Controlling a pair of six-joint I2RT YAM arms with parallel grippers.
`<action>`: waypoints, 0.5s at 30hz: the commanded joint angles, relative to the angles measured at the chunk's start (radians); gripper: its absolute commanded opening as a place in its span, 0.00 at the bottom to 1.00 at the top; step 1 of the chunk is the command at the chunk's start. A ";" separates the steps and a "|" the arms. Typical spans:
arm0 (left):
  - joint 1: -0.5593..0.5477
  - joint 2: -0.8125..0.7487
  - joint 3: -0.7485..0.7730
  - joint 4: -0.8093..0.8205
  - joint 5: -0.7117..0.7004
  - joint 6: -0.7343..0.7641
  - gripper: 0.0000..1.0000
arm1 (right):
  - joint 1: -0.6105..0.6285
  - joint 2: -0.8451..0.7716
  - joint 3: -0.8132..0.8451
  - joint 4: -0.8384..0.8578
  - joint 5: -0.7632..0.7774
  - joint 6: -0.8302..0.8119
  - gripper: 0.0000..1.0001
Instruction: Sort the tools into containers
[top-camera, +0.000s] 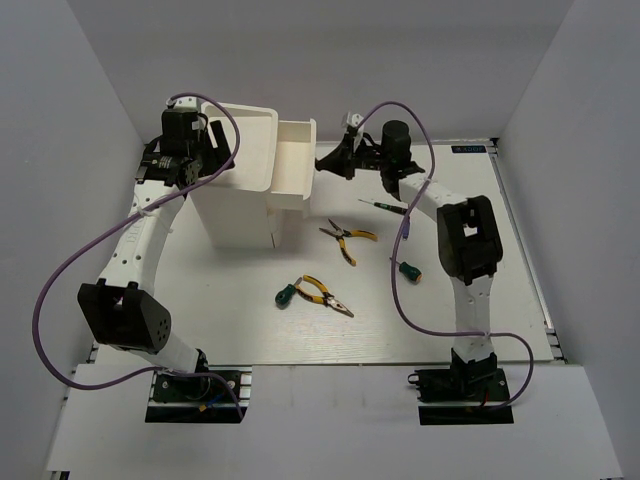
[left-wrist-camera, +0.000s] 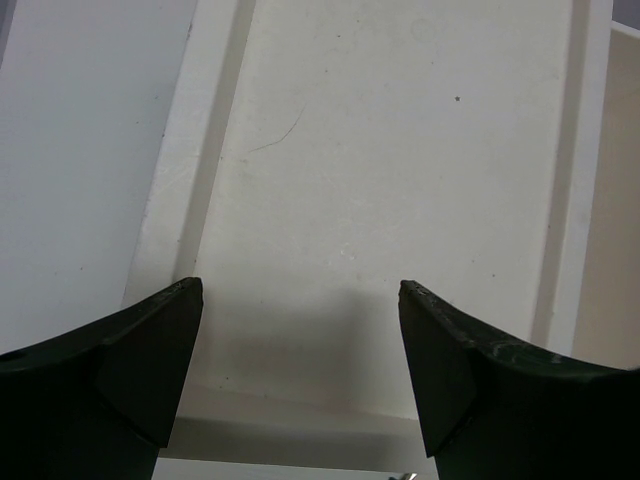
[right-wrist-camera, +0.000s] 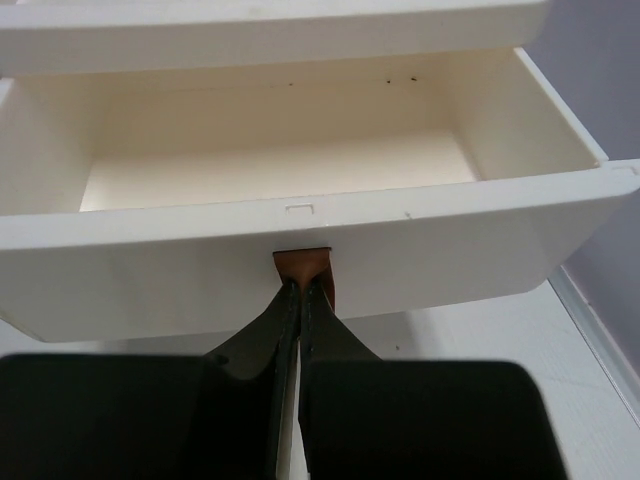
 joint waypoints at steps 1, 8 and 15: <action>0.005 -0.049 -0.009 0.013 0.001 0.009 0.89 | -0.057 -0.072 -0.064 -0.054 -0.009 -0.080 0.00; 0.005 -0.040 -0.009 0.032 0.046 0.018 0.89 | -0.092 -0.096 -0.089 -0.079 -0.035 -0.064 0.46; -0.004 -0.040 0.048 0.104 0.142 0.086 0.91 | -0.117 -0.116 -0.037 -0.074 -0.063 0.002 0.78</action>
